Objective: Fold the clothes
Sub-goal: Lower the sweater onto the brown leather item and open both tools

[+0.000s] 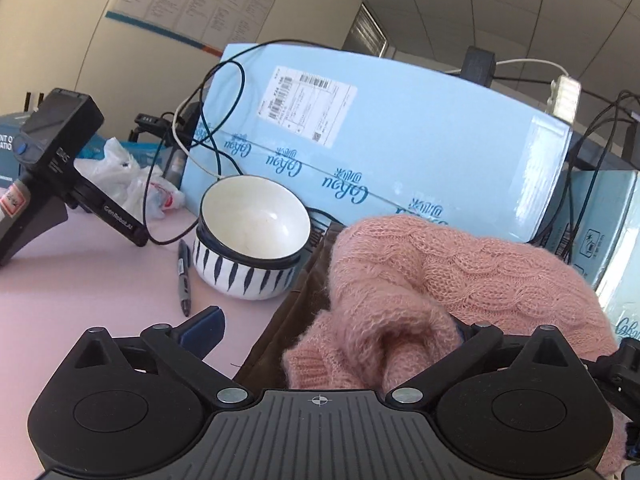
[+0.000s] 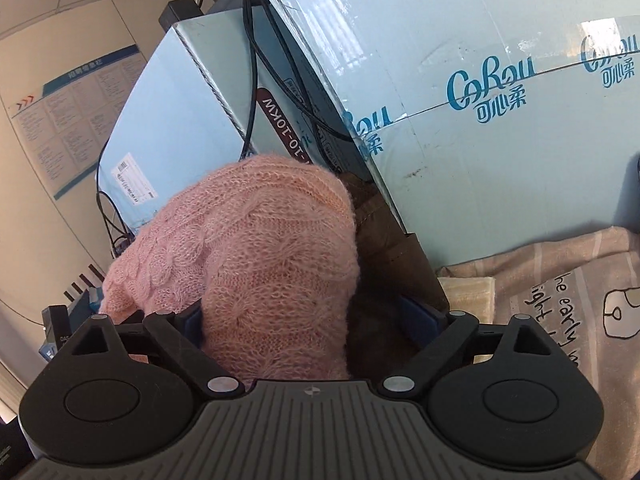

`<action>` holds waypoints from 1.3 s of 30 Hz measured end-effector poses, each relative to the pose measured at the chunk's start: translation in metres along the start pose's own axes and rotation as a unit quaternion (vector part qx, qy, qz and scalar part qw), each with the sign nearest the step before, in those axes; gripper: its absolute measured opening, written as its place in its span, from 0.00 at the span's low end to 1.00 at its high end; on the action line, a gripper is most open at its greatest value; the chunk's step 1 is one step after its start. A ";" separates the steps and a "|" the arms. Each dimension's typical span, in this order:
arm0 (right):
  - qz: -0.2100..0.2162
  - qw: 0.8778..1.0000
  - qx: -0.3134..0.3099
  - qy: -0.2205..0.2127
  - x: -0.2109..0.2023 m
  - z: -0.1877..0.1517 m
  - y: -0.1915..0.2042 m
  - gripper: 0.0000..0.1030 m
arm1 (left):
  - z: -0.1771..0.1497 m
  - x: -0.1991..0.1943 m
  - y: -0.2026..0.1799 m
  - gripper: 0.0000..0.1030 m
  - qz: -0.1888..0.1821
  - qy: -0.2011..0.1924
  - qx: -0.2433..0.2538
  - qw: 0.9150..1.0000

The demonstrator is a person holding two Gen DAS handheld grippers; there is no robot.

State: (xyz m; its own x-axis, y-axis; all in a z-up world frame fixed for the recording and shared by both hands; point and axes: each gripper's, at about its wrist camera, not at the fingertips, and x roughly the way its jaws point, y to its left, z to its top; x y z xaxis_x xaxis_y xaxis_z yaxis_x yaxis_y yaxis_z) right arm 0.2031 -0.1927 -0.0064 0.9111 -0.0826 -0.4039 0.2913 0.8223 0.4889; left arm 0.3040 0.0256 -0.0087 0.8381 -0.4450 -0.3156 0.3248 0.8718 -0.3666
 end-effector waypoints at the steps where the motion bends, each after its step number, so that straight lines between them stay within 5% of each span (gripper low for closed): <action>1: -0.002 1.000 -0.002 0.001 0.002 0.000 -0.001 0.90 | -0.001 0.002 0.003 1.00 -0.005 0.003 -0.012 1.000; 6: 0.000 1.000 -0.026 -0.008 0.000 -0.005 0.001 0.93 | -0.012 -0.010 0.005 1.00 -0.011 -0.032 0.003 0.999; 14: -0.002 0.994 -0.075 -0.081 -0.030 -0.025 0.014 1.00 | -0.009 -0.035 0.012 1.00 -0.015 -0.072 -0.006 0.997; 19: 0.030 0.993 -0.059 -0.100 -0.066 -0.019 0.005 1.00 | -0.016 -0.077 -0.009 1.00 0.061 -0.180 0.051 0.980; 23: 0.024 0.992 -0.037 -0.114 -0.092 -0.016 -0.007 1.00 | -0.022 -0.106 -0.035 1.00 0.060 -0.225 0.094 0.968; 31: 0.012 0.992 -0.026 -0.124 -0.147 -0.020 -0.041 1.00 | -0.043 -0.145 -0.087 1.00 -0.026 -0.182 0.103 0.978; 39: -0.033 0.991 -0.033 -0.126 -0.201 -0.032 -0.091 1.00 | -0.078 -0.185 -0.145 1.00 -0.068 -0.126 0.127 0.982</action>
State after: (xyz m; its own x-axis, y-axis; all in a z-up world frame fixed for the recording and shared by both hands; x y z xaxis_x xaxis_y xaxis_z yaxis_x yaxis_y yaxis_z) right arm -0.0161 -0.2331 0.0060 0.9367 -0.2690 -0.2241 0.3413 0.8444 0.4128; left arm 0.0681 -0.0344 0.0346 0.8511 -0.5234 -0.0411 0.5127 0.8455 -0.1495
